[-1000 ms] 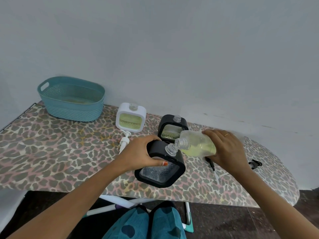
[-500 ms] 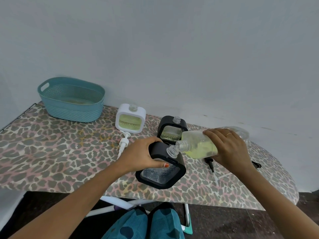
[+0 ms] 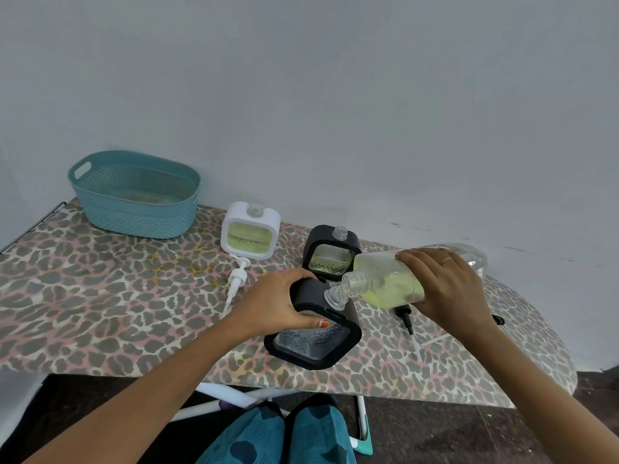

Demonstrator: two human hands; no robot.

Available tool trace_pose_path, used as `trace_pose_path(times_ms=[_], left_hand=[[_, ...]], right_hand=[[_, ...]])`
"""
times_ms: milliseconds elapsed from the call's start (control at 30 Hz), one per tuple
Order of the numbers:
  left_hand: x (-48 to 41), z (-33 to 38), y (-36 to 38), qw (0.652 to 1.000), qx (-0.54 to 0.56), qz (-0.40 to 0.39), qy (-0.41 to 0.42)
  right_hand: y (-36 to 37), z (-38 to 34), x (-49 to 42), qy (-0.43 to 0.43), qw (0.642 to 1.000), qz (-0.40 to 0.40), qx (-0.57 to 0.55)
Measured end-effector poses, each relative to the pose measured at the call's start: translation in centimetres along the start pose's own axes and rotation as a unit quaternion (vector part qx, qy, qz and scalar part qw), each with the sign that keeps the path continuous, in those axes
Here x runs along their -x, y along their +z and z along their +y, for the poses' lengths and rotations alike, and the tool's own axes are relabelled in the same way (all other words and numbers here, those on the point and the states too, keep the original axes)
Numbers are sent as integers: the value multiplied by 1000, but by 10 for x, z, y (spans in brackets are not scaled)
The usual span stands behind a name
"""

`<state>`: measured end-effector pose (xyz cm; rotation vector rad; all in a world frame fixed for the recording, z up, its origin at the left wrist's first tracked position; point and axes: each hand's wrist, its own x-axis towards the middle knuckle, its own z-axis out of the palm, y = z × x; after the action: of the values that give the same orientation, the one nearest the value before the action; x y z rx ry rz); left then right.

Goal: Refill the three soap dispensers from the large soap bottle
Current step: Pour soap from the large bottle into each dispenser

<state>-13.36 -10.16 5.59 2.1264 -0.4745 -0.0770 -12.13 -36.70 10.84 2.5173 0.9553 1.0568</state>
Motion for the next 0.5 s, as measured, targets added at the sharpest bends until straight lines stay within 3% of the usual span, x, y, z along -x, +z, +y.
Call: trace_pose_path(times_ms=[500], left_hand=[[0, -4, 5, 1000, 5, 3, 5]], right_hand=[[-7, 7, -1, -3, 1000, 3, 12]])
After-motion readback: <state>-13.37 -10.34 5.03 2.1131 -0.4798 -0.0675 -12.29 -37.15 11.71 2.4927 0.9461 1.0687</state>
